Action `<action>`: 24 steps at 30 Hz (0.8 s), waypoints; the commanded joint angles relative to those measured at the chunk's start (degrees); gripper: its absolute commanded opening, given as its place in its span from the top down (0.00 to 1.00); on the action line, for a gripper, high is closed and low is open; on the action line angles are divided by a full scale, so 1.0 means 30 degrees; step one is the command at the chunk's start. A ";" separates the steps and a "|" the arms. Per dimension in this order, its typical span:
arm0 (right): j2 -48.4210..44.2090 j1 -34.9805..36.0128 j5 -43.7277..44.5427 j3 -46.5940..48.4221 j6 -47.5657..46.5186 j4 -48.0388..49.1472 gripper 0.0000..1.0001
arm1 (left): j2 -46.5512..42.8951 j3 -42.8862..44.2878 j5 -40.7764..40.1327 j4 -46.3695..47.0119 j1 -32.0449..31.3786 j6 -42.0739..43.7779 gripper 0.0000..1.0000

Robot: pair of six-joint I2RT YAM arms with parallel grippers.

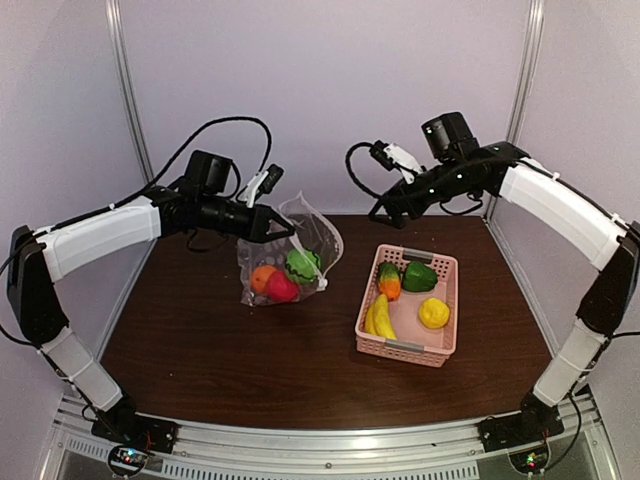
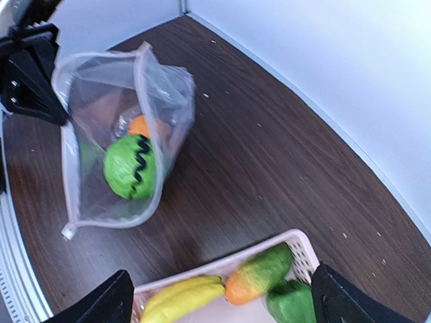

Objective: Place the food in the zip-top bag and seal the zipper
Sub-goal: Adjust the zipper food storage bag at the center of the board.

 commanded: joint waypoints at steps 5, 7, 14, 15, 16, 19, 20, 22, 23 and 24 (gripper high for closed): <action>-0.4969 -0.3036 0.1276 -0.6498 -0.1924 0.0652 0.08 | -0.3299 -0.0771 -0.0288 0.2166 0.0623 0.1110 1.00; -0.5713 -0.3317 0.1238 -0.7392 -0.2121 0.0628 0.07 | -0.3750 -0.0933 0.0109 0.2596 0.1300 0.0830 1.00; -0.6430 -0.3728 0.1292 -0.9148 -0.2565 0.0466 0.08 | -0.1372 -0.0598 -0.0204 0.1009 0.2302 -0.0452 1.00; -0.6378 -0.3744 0.1244 -0.9203 -0.2523 0.0432 0.08 | -0.0304 0.1147 0.0678 -0.0585 0.2302 -0.0091 1.00; -0.6265 -0.3750 0.1180 -0.9148 -0.2536 0.0366 0.08 | 0.0481 0.1943 0.1371 -0.1370 0.2302 0.0027 1.00; -0.6146 -0.3784 0.0944 -0.9047 -0.2523 0.0404 0.08 | -0.1033 0.0702 0.1278 0.0273 0.2302 -0.0306 1.00; -0.6108 -0.3803 0.0850 -0.9125 -0.2474 0.0568 0.08 | -0.1657 0.0158 0.0659 0.0854 0.2302 -0.0263 1.00; -0.5988 -0.3791 0.0694 -0.9159 -0.2427 0.0675 0.08 | -0.2306 0.0044 -0.0680 0.0788 0.2328 0.0317 1.00; -0.5909 -0.3792 0.0737 -0.9102 -0.2385 0.0663 0.08 | -0.2303 0.0571 -0.1314 0.0069 0.2368 0.0671 1.00; -0.5844 -0.3807 0.0911 -0.8992 -0.2347 0.0614 0.08 | -0.2116 0.1383 -0.1961 -0.0973 0.2428 0.0943 1.00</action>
